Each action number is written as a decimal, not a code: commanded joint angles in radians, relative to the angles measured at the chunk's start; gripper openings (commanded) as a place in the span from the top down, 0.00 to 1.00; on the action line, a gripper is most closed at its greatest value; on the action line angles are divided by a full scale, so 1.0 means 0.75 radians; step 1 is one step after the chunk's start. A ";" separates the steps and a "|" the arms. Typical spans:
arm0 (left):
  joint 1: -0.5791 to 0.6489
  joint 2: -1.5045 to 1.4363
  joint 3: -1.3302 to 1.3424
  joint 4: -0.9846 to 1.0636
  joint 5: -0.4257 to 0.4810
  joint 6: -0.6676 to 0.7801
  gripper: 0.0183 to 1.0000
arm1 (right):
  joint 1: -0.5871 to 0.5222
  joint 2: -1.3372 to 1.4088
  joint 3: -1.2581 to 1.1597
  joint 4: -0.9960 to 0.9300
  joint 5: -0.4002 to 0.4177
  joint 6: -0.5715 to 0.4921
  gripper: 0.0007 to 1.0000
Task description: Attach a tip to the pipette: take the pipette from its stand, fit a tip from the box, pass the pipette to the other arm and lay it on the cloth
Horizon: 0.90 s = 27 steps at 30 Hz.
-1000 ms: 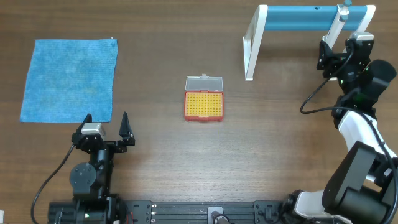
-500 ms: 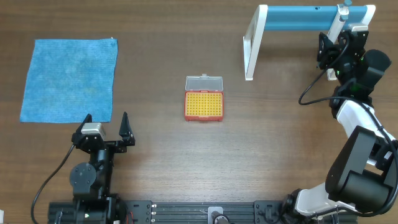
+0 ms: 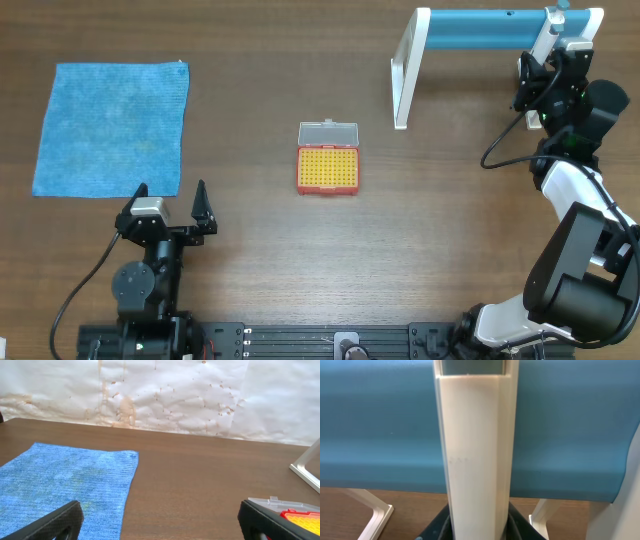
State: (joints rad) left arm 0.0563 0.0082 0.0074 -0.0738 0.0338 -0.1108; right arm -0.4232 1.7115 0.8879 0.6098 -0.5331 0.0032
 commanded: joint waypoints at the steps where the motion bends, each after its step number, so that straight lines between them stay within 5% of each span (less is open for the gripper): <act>1: 0.001 -0.007 -0.003 -0.008 0.015 -0.012 0.00 | 0.010 0.015 0.030 0.007 0.002 0.004 0.76; 4: 0.001 -0.007 -0.003 -0.008 0.015 -0.012 0.00 | 0.009 0.013 0.030 0.007 0.002 0.004 0.80; 6: 0.001 -0.007 -0.003 -0.008 0.015 -0.012 0.00 | 0.009 0.004 0.030 0.007 0.002 0.004 0.92; 23: 0.001 -0.007 -0.003 -0.008 0.015 -0.012 0.00 | 0.007 -0.258 0.030 -0.057 0.001 0.001 0.92; 27: 0.001 -0.007 -0.003 -0.008 0.015 -0.012 0.00 | 0.028 -0.395 0.030 -0.139 -0.128 0.065 0.92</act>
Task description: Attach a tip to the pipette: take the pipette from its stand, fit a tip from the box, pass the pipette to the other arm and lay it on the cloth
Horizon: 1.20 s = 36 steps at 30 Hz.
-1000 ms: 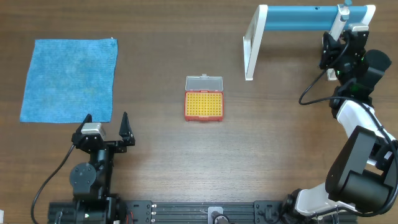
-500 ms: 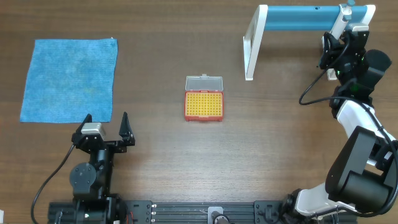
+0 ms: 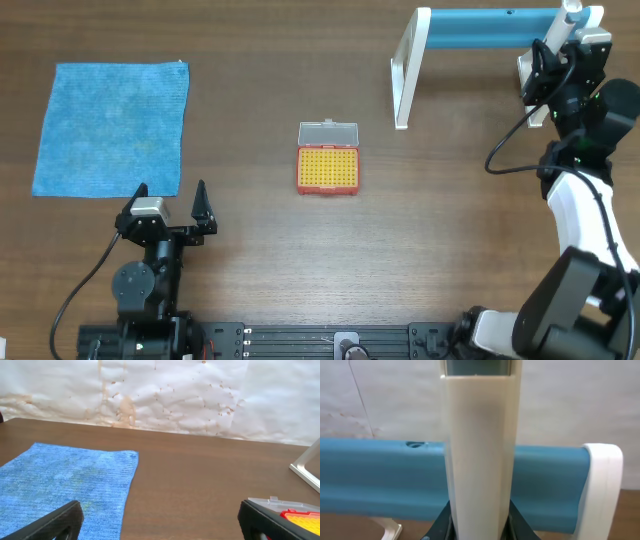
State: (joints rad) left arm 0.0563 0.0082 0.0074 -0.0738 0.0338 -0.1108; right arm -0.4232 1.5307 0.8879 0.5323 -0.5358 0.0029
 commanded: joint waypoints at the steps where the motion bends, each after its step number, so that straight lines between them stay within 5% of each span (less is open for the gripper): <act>1: 0.001 -0.007 -0.003 -0.008 0.015 -0.012 0.00 | 0.048 -0.192 0.028 -0.034 -0.183 0.093 0.92; 7: 0.001 -0.006 -0.003 -0.008 0.015 -0.012 0.00 | 0.357 -0.303 -0.031 0.092 -0.434 0.150 0.92; 15: 0.001 -0.007 -0.003 -0.008 0.015 -0.012 0.00 | 0.767 -0.121 -0.419 0.950 -0.357 0.451 0.92; 21: 0.001 -0.007 -0.003 -0.008 0.015 -0.012 0.00 | 1.067 0.084 -0.502 1.079 -0.237 0.338 0.92; 36: 0.001 -0.006 -0.003 -0.008 0.015 -0.012 0.00 | 1.122 0.328 -0.502 1.139 -0.133 0.087 0.93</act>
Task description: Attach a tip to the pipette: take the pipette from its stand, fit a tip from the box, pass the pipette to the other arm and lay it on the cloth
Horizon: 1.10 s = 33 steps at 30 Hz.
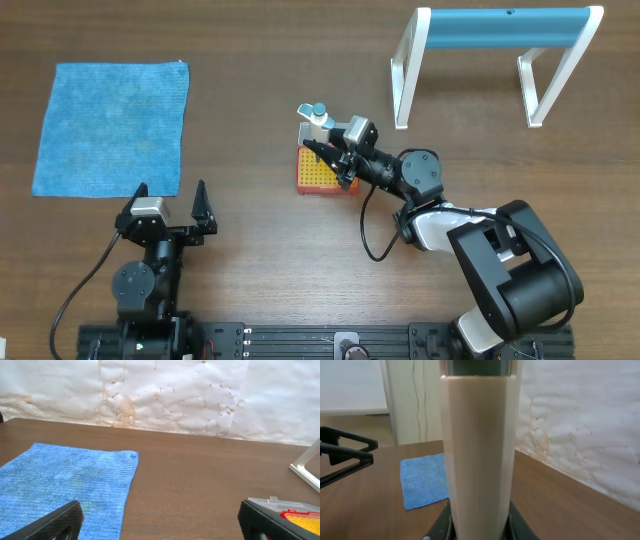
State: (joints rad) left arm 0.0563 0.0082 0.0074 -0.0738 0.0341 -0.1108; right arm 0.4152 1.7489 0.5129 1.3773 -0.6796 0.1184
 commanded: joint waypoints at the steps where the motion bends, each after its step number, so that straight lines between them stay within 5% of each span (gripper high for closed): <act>1: 0.001 -0.006 -0.003 -0.008 0.014 -0.012 0.00 | 0.004 0.043 -0.002 0.012 0.060 -0.086 0.93; 33: 0.001 -0.007 -0.003 -0.008 0.014 -0.012 0.00 | 0.016 0.088 -0.002 -0.048 0.054 -0.086 0.93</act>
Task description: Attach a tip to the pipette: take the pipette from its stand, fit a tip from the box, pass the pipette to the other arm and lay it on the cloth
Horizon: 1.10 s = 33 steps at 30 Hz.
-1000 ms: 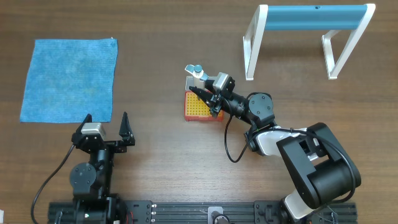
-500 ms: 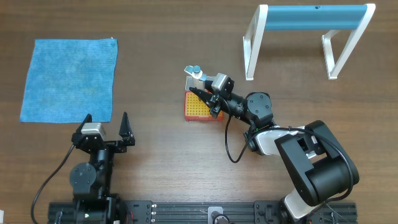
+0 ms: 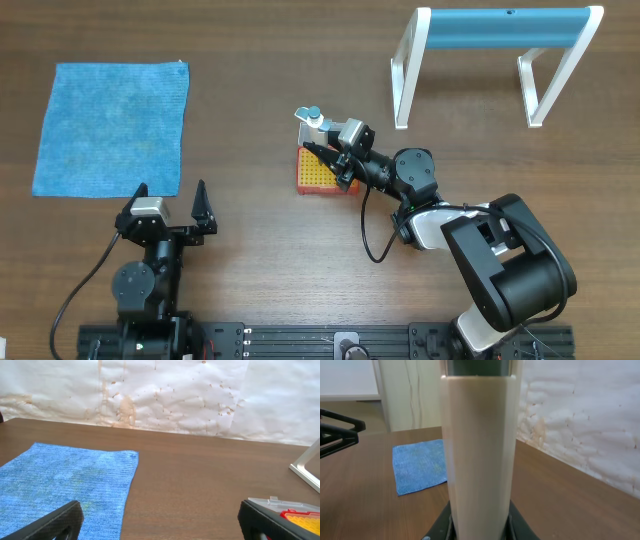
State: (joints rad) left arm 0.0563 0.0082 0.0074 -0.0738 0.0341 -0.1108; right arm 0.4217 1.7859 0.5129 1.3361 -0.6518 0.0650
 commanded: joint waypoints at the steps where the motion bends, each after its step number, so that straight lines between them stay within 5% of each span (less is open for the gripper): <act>1: 0.001 -0.007 -0.003 -0.008 0.014 -0.012 0.00 | 0.007 0.044 -0.002 0.007 0.017 -0.015 0.93; 33: 0.001 -0.007 -0.003 -0.008 0.014 -0.012 0.00 | 0.008 0.025 -0.075 0.057 0.052 -0.068 0.93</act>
State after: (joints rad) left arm 0.0563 0.0082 0.0074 -0.0738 0.0341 -0.1104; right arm 0.4347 1.8137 0.4793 1.3972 -0.6365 -0.0013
